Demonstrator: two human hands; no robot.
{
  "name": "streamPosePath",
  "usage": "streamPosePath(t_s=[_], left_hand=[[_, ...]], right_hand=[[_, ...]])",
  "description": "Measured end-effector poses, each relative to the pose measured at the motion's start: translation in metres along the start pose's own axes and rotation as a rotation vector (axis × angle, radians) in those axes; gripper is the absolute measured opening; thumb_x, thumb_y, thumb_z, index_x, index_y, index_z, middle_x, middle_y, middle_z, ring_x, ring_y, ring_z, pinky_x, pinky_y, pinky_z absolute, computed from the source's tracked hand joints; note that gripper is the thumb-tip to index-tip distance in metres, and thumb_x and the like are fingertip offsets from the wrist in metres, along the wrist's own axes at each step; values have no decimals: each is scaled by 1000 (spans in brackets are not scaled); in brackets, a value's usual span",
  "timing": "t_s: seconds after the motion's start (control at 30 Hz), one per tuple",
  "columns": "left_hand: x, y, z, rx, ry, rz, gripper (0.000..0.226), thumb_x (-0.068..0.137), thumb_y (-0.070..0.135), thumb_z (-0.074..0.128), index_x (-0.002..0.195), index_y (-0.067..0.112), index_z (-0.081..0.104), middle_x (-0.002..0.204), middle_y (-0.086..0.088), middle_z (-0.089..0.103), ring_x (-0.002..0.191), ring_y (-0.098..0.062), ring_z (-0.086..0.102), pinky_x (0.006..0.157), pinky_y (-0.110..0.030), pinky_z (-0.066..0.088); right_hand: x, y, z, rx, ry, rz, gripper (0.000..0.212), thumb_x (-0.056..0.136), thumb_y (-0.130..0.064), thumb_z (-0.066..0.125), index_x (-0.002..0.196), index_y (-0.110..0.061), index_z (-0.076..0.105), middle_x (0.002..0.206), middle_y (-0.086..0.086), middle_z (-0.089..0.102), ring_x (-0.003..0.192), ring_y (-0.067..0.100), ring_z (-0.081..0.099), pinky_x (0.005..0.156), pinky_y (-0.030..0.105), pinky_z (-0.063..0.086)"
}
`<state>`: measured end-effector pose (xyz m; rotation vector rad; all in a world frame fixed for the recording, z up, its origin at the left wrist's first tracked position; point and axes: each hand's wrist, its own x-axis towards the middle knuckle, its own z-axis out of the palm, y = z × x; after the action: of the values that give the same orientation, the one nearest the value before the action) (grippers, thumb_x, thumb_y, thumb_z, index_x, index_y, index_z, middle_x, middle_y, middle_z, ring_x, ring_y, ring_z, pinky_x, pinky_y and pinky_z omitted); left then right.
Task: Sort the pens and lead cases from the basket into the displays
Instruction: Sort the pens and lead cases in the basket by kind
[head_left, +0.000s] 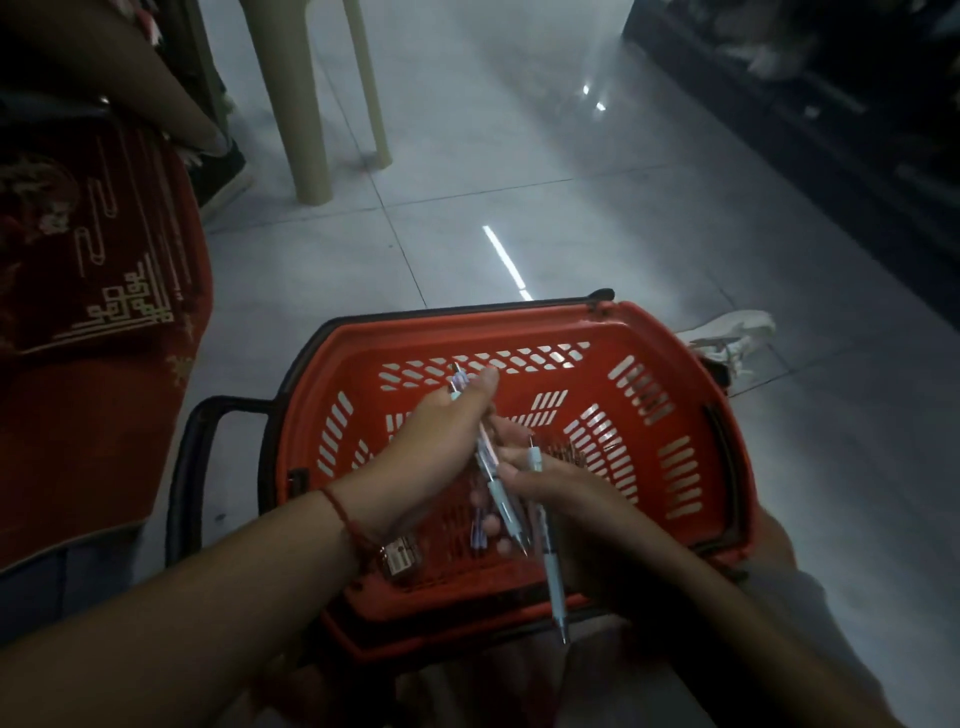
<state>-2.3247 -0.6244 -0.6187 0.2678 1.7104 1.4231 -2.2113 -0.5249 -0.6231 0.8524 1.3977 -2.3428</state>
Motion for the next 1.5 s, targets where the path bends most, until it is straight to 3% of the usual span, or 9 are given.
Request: streamPosePath(t_s=[0.07, 0.23, 0.33, 0.43, 0.63, 0.73, 0.97, 1.13, 1.5], left_hand=[[2, 3, -6, -97, 79, 25, 64, 100, 51, 40, 65, 6, 68, 67, -14, 69, 66, -33, 69, 72, -36, 56], [11, 0, -29, -278, 178, 6, 33, 97, 47, 52, 88, 15, 50, 59, 2, 44, 46, -11, 43, 45, -25, 41], [8, -10, -32, 249, 132, 86, 17, 98, 37, 55, 92, 22, 54, 71, 5, 50, 58, -8, 46, 52, -25, 37], [-3, -22, -20, 865, 85, 341, 8, 100, 33, 51, 97, 27, 46, 81, 8, 58, 67, -6, 54, 52, -23, 34], [-4, -35, -22, 1487, -19, 595, 26, 100, 24, 44, 126, 24, 45, 107, 1, 62, 89, -18, 59, 65, -30, 44], [1, -39, -30, 1537, -40, 568, 22, 100, 28, 44, 122, 25, 47, 98, 3, 63, 82, -17, 60, 66, -32, 49], [1, -60, -32, 1615, -73, 524, 24, 99, 23, 48, 122, 24, 47, 95, 3, 63, 75, -16, 56, 60, -28, 38], [5, -59, -32, 1605, -63, 541, 22, 99, 26, 48, 121, 24, 46, 93, 4, 62, 71, -13, 52, 58, -27, 40], [1, -64, -36, 1566, -36, 557, 20, 98, 20, 47, 117, 24, 46, 93, 5, 62, 71, -14, 52, 59, -28, 39]], right_hand=[[-7, 4, -1, -10, -3, 21, 30, 95, -19, 60, 121, -4, 61, 87, 9, 68, 68, 16, 64, 53, 25, 50], [-19, 13, -3, -115, 74, 69, 39, 90, -37, 67, 125, -20, 61, 88, 3, 69, 59, 8, 58, 48, 21, 41], [-11, 12, -16, -170, 241, 119, 46, 89, -49, 61, 126, -21, 59, 94, 0, 68, 69, 10, 58, 57, 25, 44], [-1, 3, -31, -18, 362, 112, 43, 93, -36, 60, 130, -13, 60, 97, 2, 67, 69, 11, 57, 57, 24, 45], [-5, -13, -46, -53, 430, -67, 26, 98, -30, 57, 120, -19, 65, 92, 5, 69, 75, 15, 63, 70, 28, 47], [-9, -19, -44, -272, 600, -155, 23, 99, -37, 54, 101, -20, 69, 92, 6, 70, 83, 20, 63, 74, 32, 50], [-9, -19, -49, -249, 592, -169, 18, 96, -36, 62, 99, -19, 69, 91, 0, 75, 81, 12, 70, 67, 24, 50], [-11, -23, -57, -170, 577, -173, 31, 93, -37, 63, 100, -7, 67, 58, -7, 59, 51, 4, 50, 51, 16, 42], [-4, -5, -64, 56, 404, -60, 26, 91, -3, 64, 117, -4, 61, 98, 14, 71, 79, 20, 71, 68, 28, 58]])
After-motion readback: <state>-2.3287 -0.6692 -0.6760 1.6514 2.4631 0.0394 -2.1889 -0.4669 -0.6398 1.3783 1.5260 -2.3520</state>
